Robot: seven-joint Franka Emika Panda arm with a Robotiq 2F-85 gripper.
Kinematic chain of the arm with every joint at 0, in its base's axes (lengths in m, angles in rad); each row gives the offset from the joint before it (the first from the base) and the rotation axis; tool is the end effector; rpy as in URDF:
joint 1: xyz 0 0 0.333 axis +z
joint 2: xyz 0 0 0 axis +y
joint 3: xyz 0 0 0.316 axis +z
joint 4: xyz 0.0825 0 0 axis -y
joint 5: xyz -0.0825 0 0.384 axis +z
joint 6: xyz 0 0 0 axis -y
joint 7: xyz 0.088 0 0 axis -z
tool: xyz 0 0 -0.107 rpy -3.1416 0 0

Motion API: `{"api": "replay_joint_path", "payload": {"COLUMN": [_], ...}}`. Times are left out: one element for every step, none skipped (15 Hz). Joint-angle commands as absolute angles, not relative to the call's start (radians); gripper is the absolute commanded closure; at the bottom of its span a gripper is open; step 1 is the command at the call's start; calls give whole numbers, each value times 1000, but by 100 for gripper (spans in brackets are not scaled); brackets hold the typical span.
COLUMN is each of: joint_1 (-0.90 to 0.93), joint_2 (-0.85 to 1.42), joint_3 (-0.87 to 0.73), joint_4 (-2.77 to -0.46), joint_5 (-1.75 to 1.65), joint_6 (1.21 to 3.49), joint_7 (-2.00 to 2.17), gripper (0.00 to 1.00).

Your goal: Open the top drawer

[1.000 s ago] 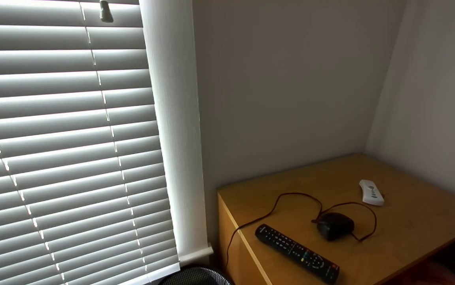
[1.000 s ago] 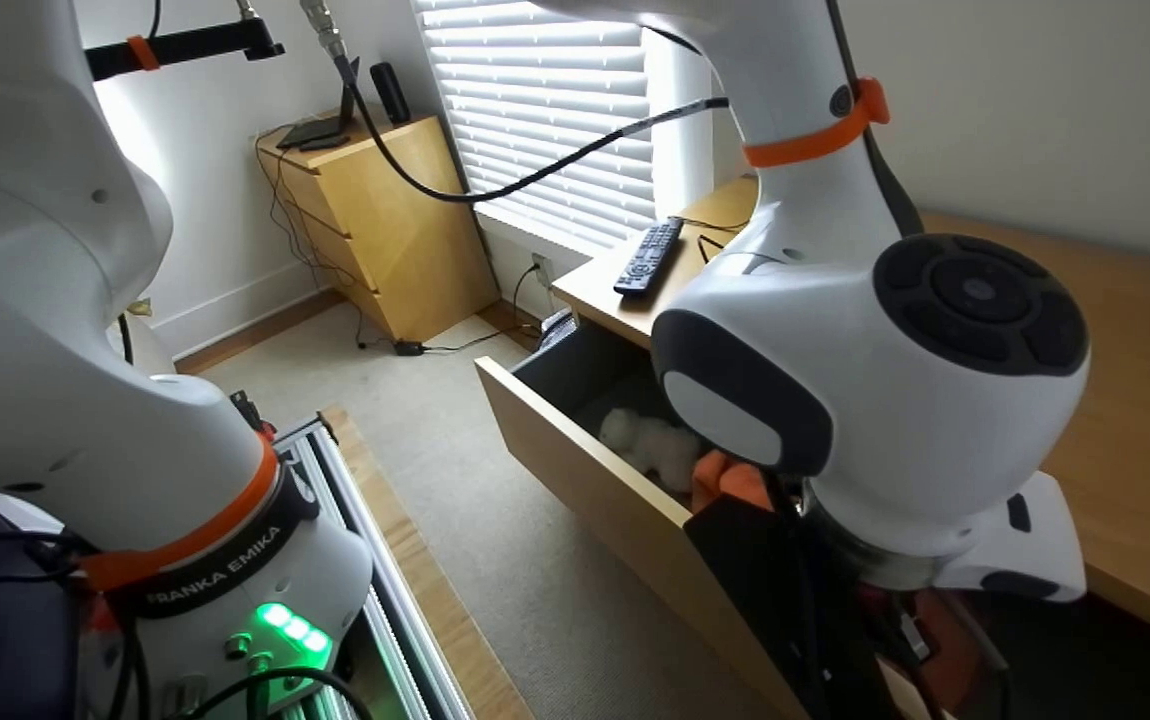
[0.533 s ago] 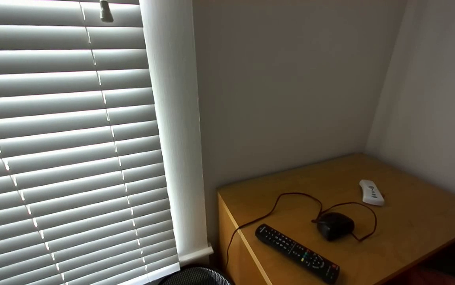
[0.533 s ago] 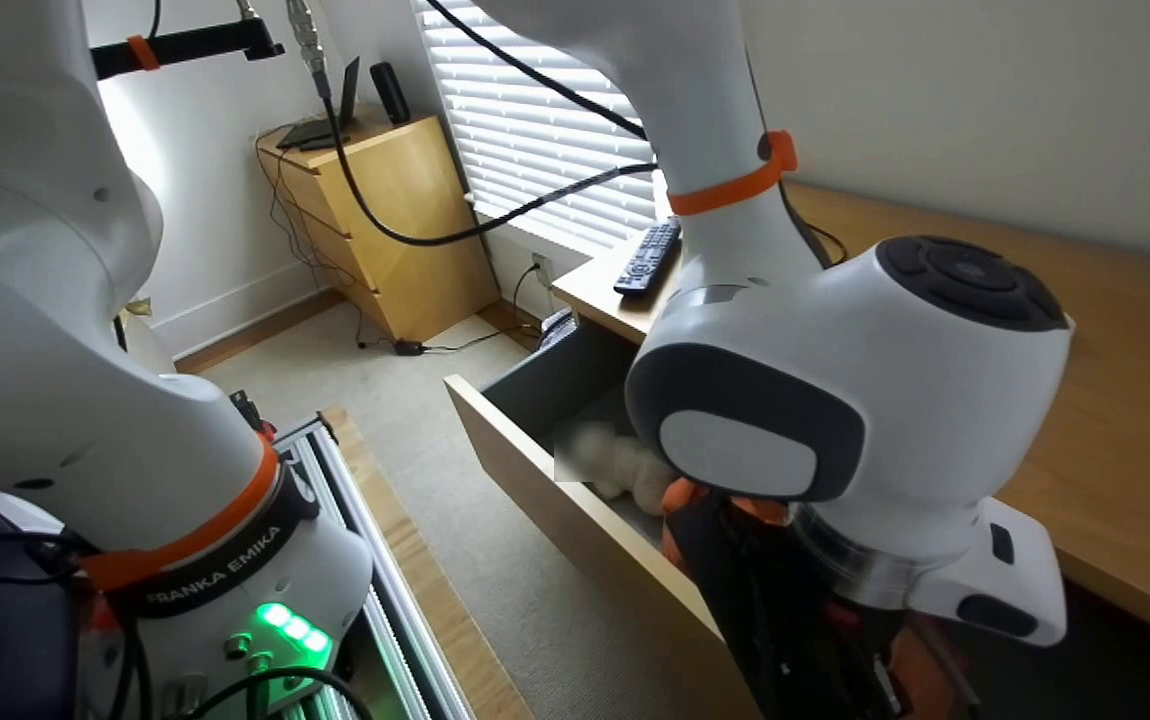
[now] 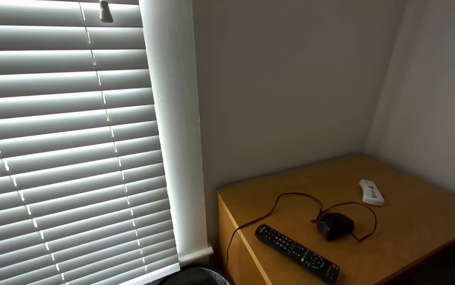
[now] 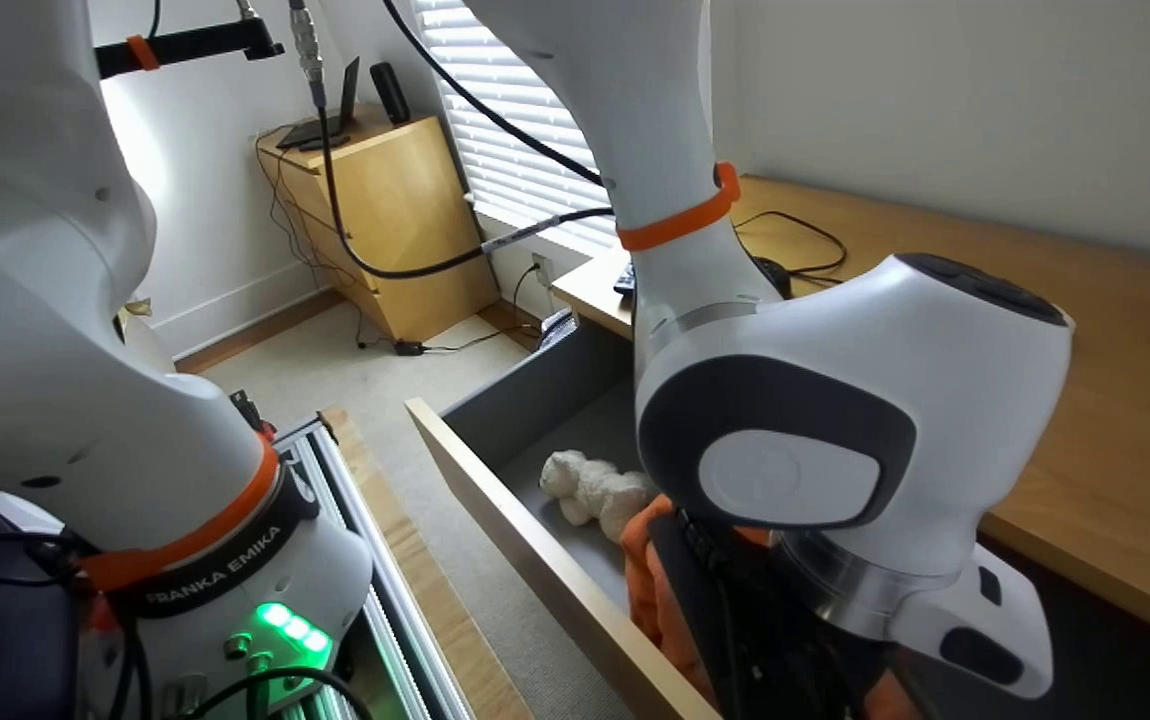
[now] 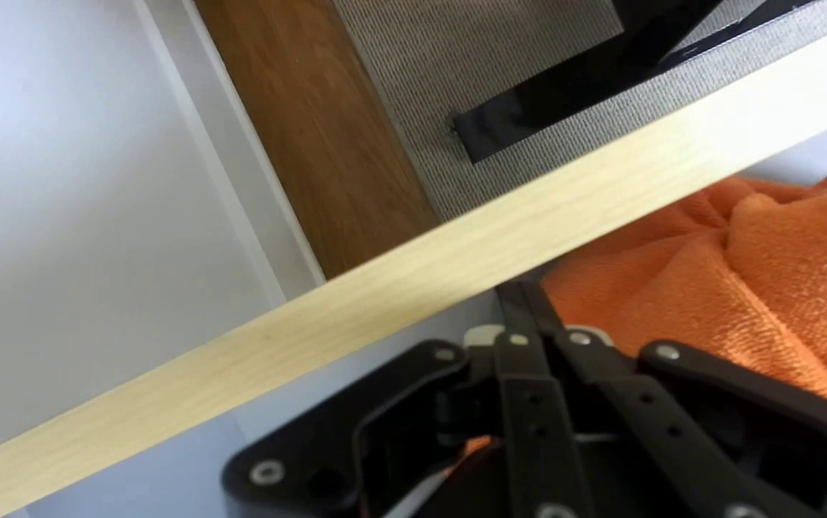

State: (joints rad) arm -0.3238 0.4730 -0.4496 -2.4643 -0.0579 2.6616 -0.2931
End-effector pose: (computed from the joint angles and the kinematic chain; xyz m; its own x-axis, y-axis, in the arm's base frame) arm 0.3004 -0.3260 0.1126 0.8716 -0.3957 -0.2893 -0.3726 -0.9183 0.1336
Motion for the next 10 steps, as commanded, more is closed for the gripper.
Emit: {"api": "replay_joint_path", "payload": {"joint_1": [-377,-388,-400,-411,-423,-430,-429,-424,-414,-404], "joint_2": [437,419,398,364,332,306,279,257,235,209], "joint_3": [-437,-418,-397,-369,-341,-320,-300,-286,-278,-268], "joint_4": [-2479,-2480,-2482,-2490,-2495,-2495,-2497,-2497,-2497,-2505], "joint_5": [-107,-92,-74,-50,-22,2,25,43,53,61], "joint_6": [2587,2571,2554,2528,2499,2464,2449,2440,2428,2444], "joint_7": [-285,-296,-307,-322,-338,-347,-352,-356,-353,-358], "gripper": [100,100,100,100,100,100,100,100,100,74]}}
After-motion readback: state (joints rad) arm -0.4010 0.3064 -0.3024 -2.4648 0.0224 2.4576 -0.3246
